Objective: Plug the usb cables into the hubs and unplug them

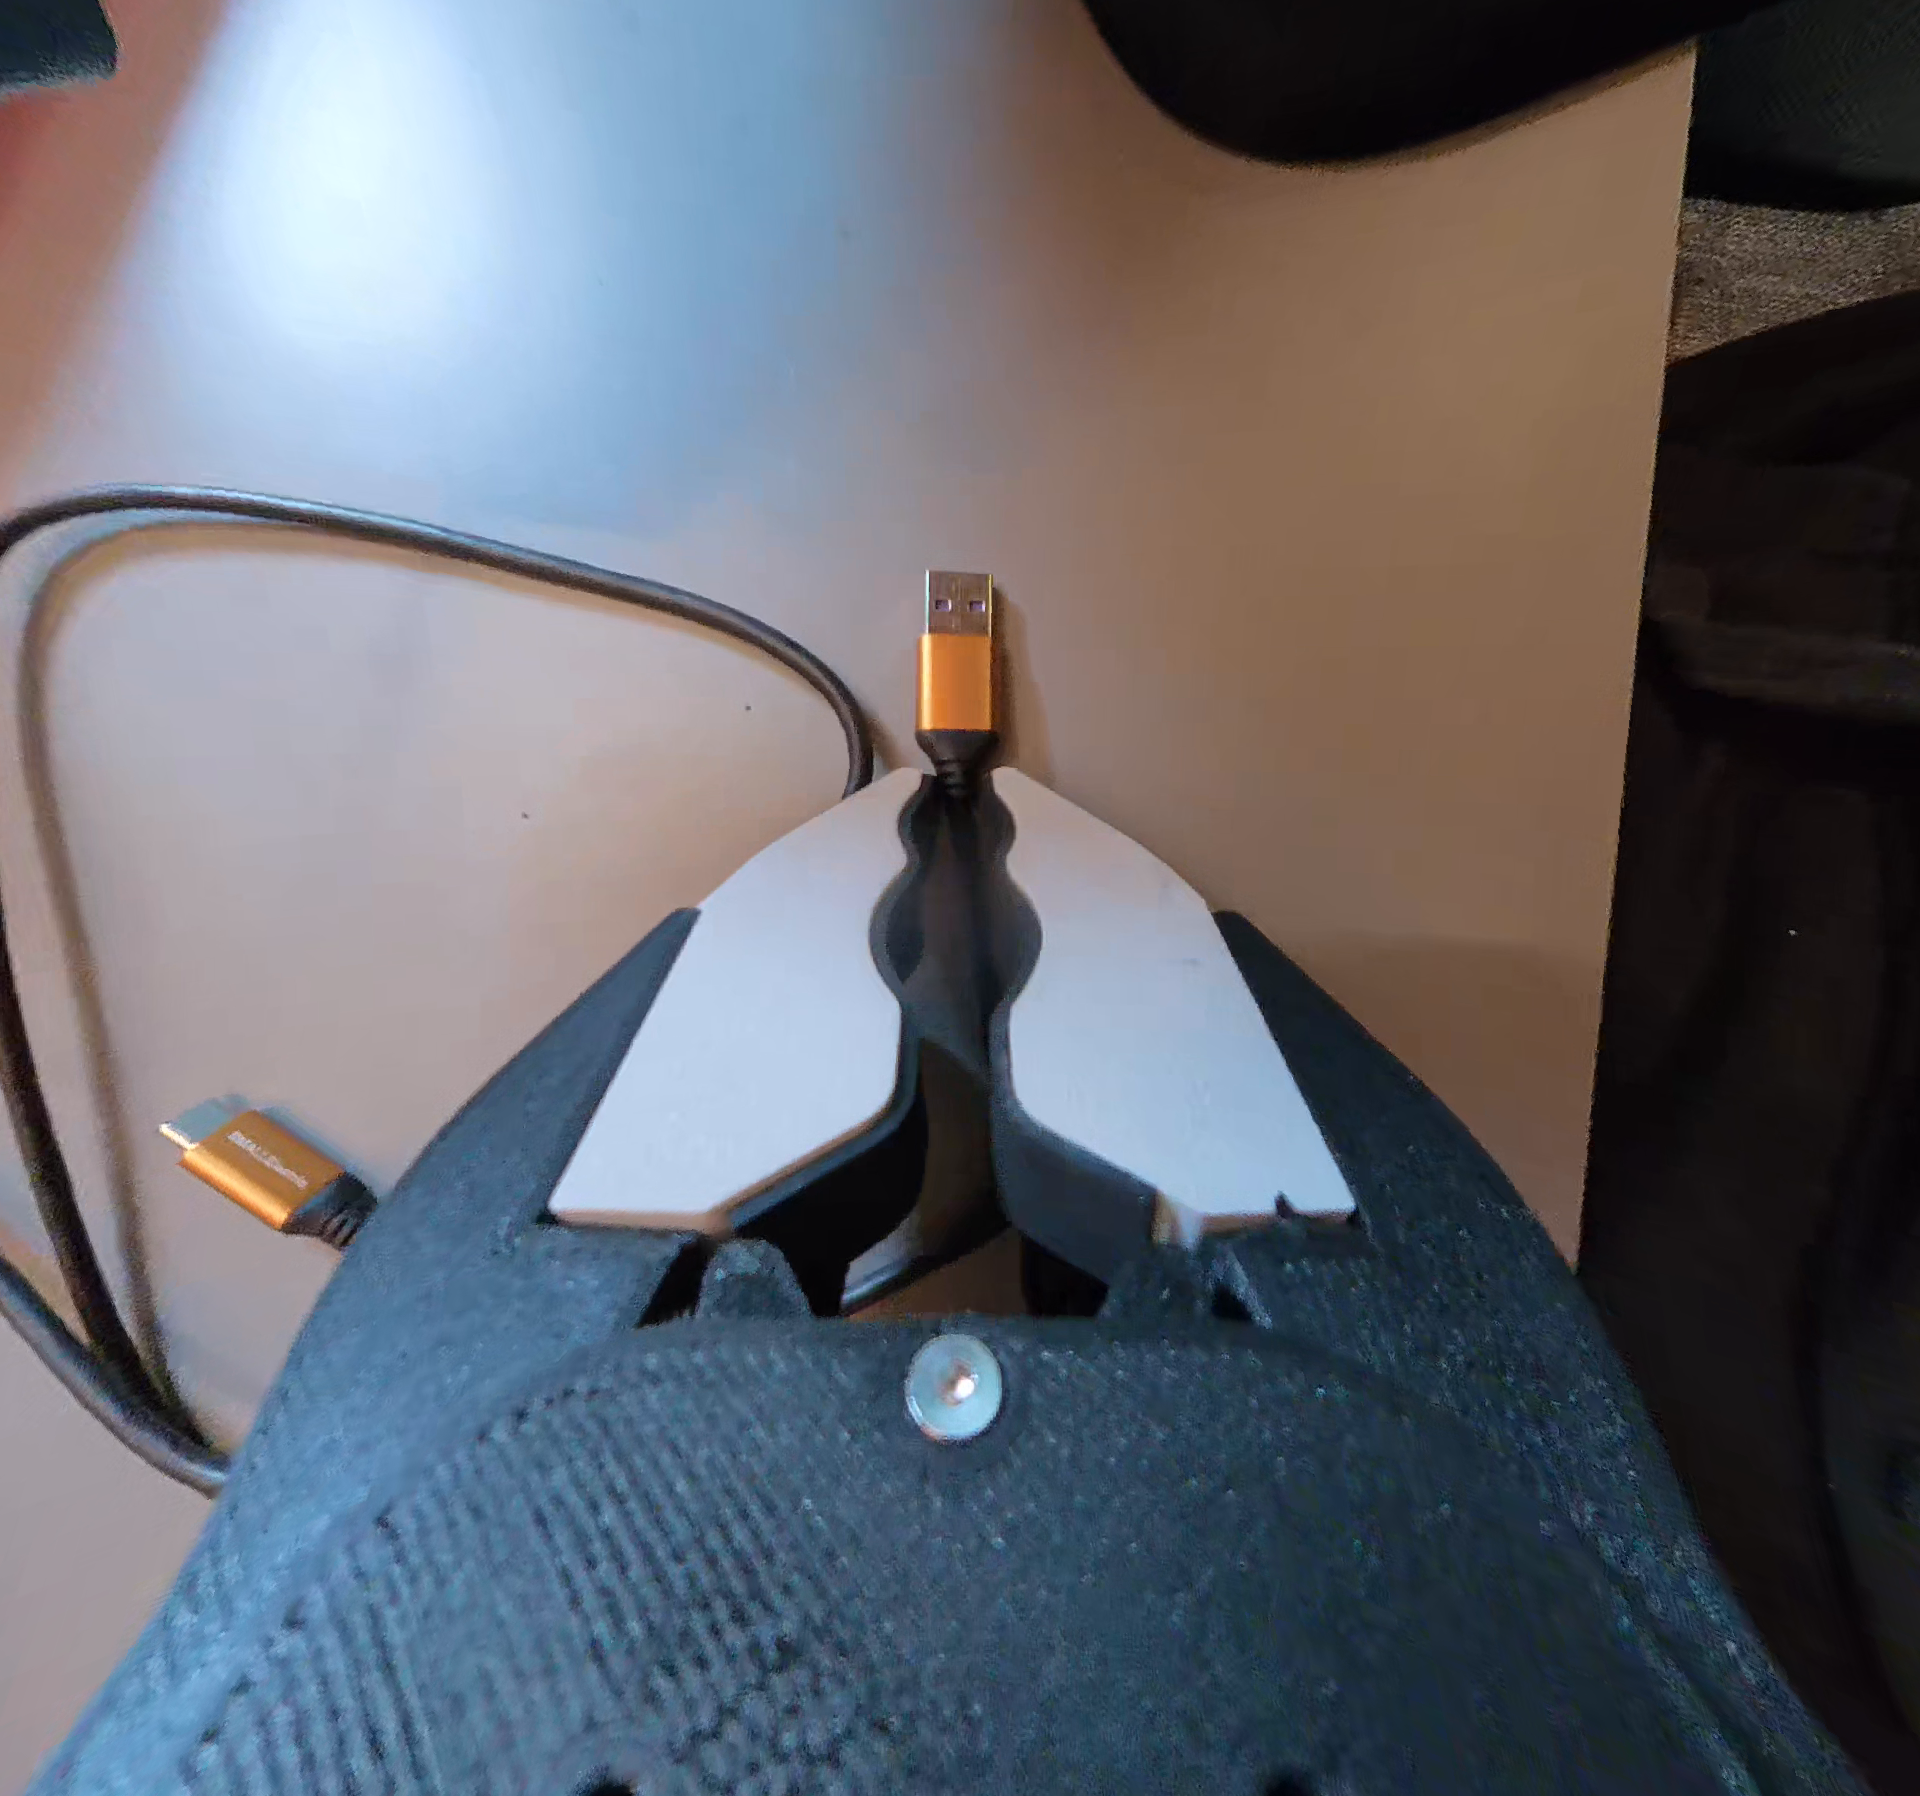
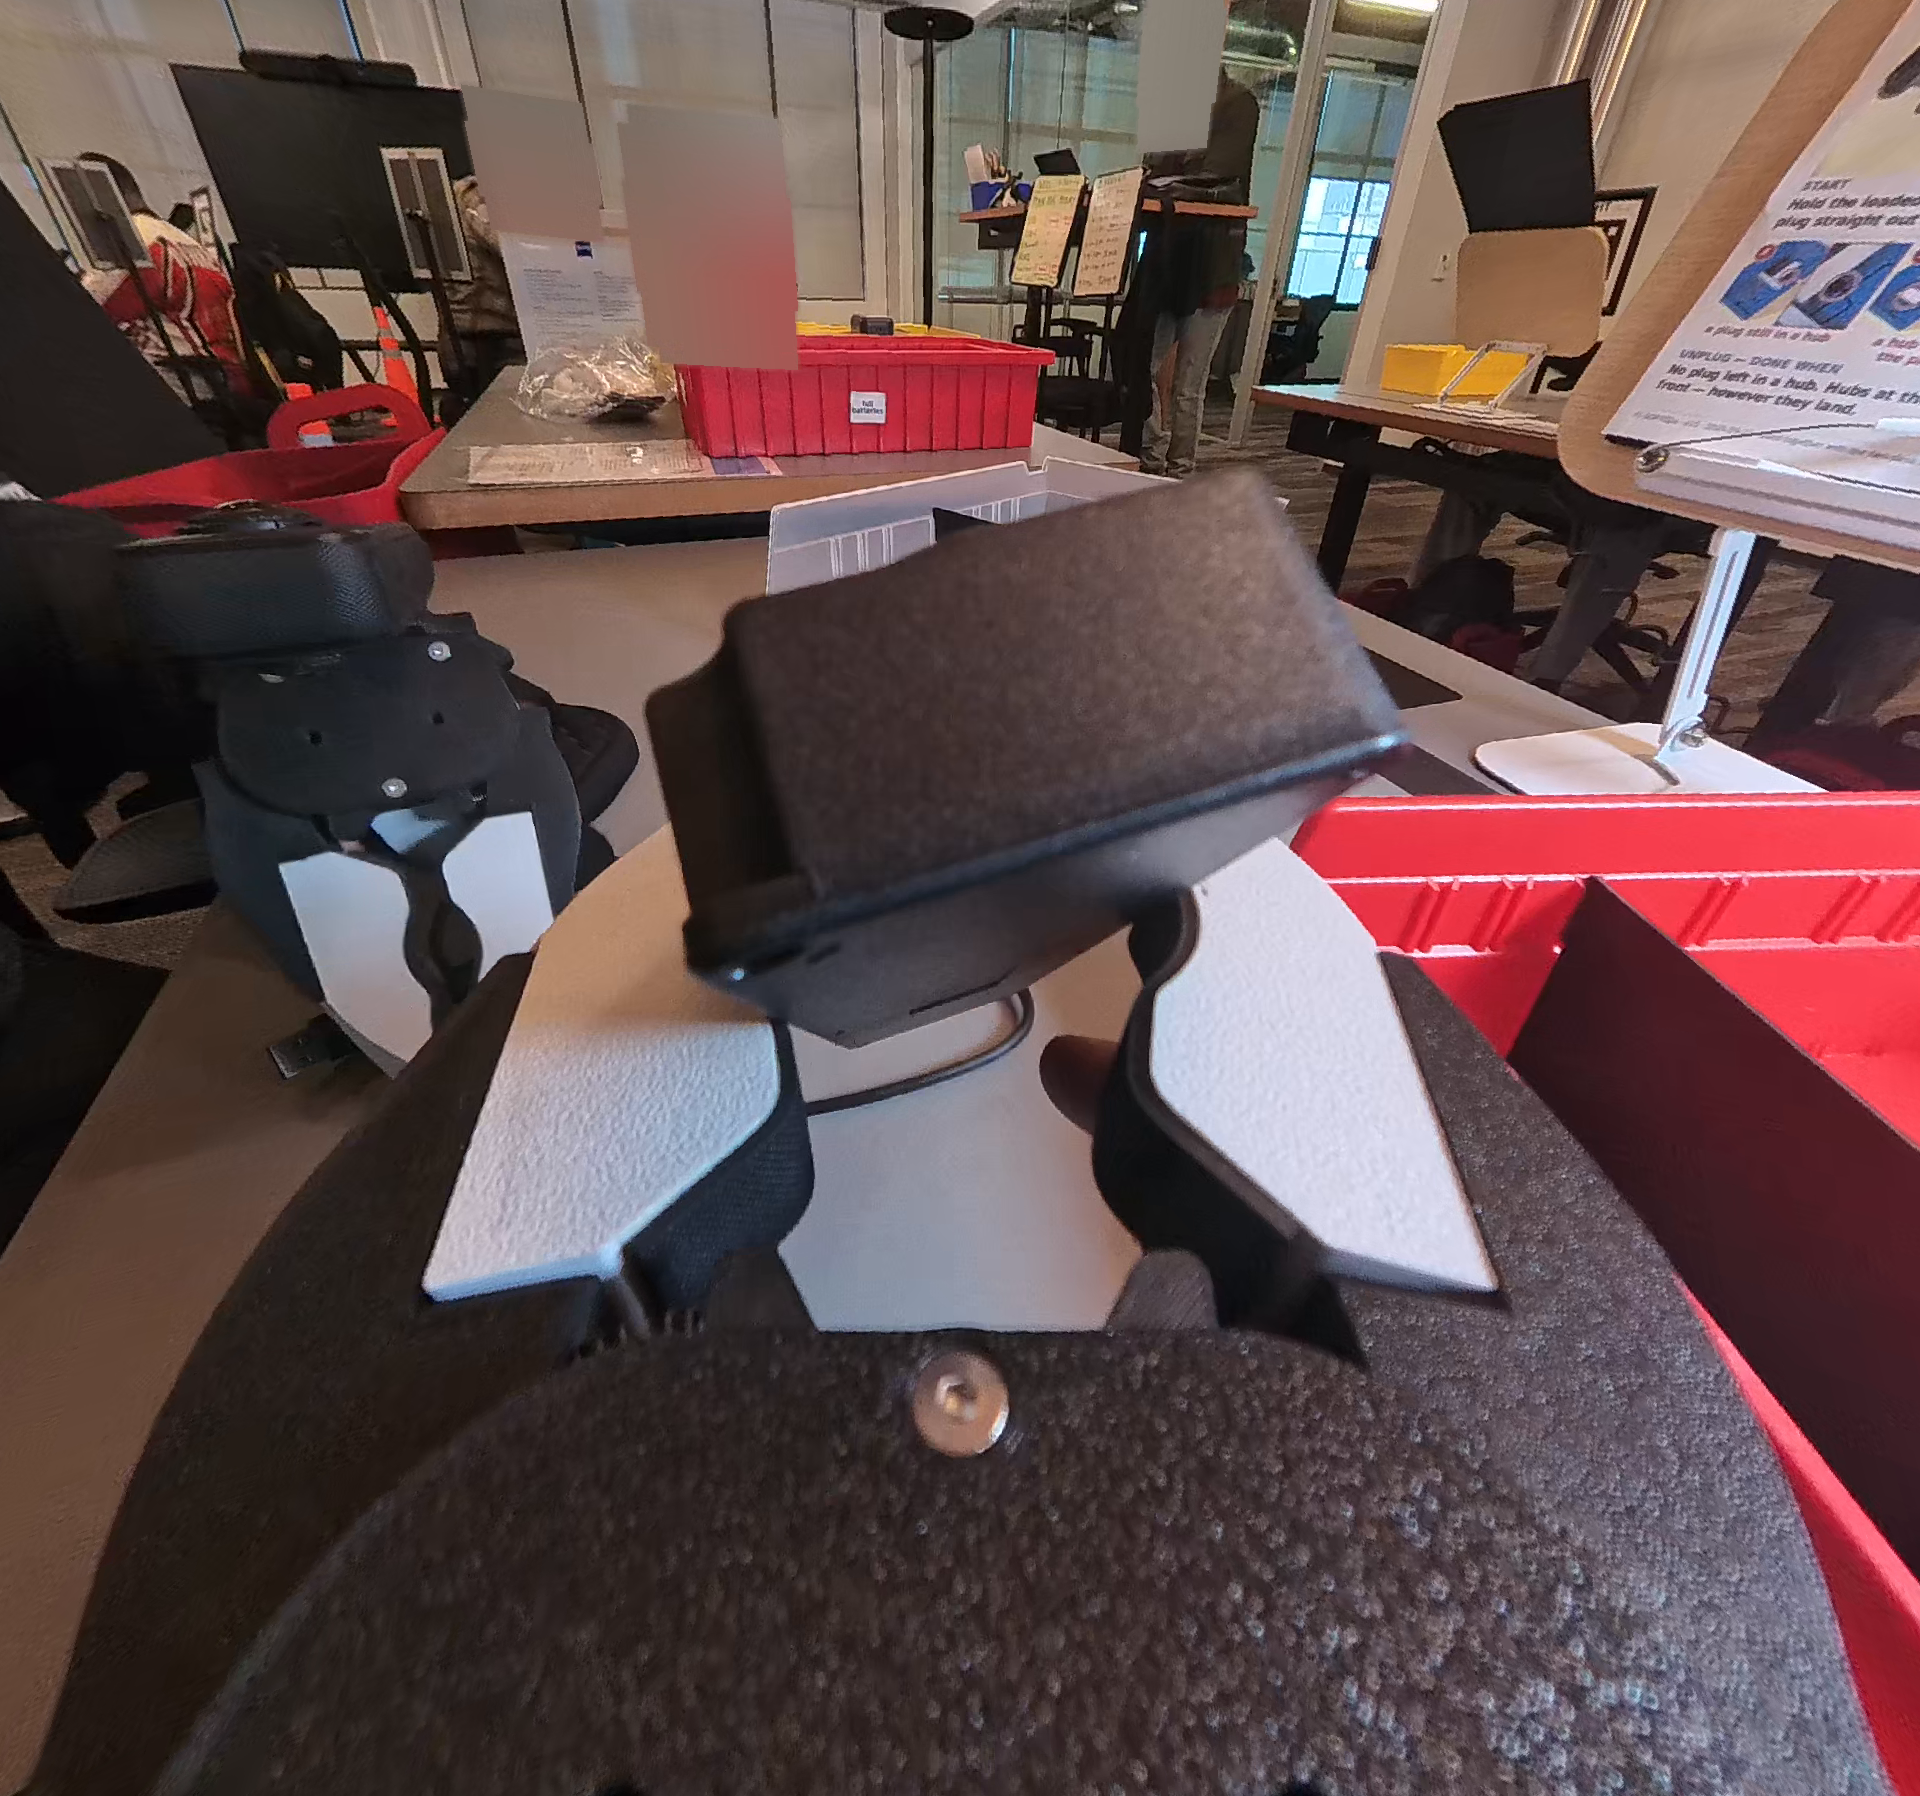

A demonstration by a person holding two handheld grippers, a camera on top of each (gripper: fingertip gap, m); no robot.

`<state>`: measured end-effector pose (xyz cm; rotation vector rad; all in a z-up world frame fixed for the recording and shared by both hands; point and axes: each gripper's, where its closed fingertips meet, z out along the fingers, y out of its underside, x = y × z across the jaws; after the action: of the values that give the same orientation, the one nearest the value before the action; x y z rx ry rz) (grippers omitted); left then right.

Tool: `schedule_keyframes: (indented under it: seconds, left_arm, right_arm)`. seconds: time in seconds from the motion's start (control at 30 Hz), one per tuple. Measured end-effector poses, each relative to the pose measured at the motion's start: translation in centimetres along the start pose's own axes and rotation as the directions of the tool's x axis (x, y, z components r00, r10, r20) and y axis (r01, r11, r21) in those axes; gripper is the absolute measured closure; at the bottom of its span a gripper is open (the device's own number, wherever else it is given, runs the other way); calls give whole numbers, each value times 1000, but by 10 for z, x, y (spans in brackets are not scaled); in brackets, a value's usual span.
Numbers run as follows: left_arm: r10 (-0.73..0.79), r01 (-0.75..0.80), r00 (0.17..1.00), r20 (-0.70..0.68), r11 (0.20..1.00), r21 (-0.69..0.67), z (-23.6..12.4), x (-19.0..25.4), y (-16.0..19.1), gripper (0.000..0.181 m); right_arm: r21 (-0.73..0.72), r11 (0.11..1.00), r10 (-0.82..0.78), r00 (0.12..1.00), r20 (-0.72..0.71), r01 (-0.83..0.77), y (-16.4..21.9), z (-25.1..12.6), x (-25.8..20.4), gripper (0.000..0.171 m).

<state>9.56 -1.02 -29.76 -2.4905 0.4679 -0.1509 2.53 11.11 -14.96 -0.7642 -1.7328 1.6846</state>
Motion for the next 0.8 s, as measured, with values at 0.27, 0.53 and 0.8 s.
schedule_keyframes:
  seconds: [0.27, 0.53, 0.8]
  left_arm:
    - [-54, 43, 995, 89, 992, 121, -105, -46, -28, 175]
    - [57, -53, 989, 135, 998, -35, -126, -77, -72, 175]
    - [146, -131, 983, 110, 983, -129, -94, -86, -88, 175]
  right_arm:
    - [-47, 997, -64, 997, 42, 66, 7, 7, -13, 103]
    - [-189, 961, -202, 979, 4, 199, 19, 30, -31, 104]
    - [-311, 919, -254, 967, 9, 244, 40, 46, -41, 104]
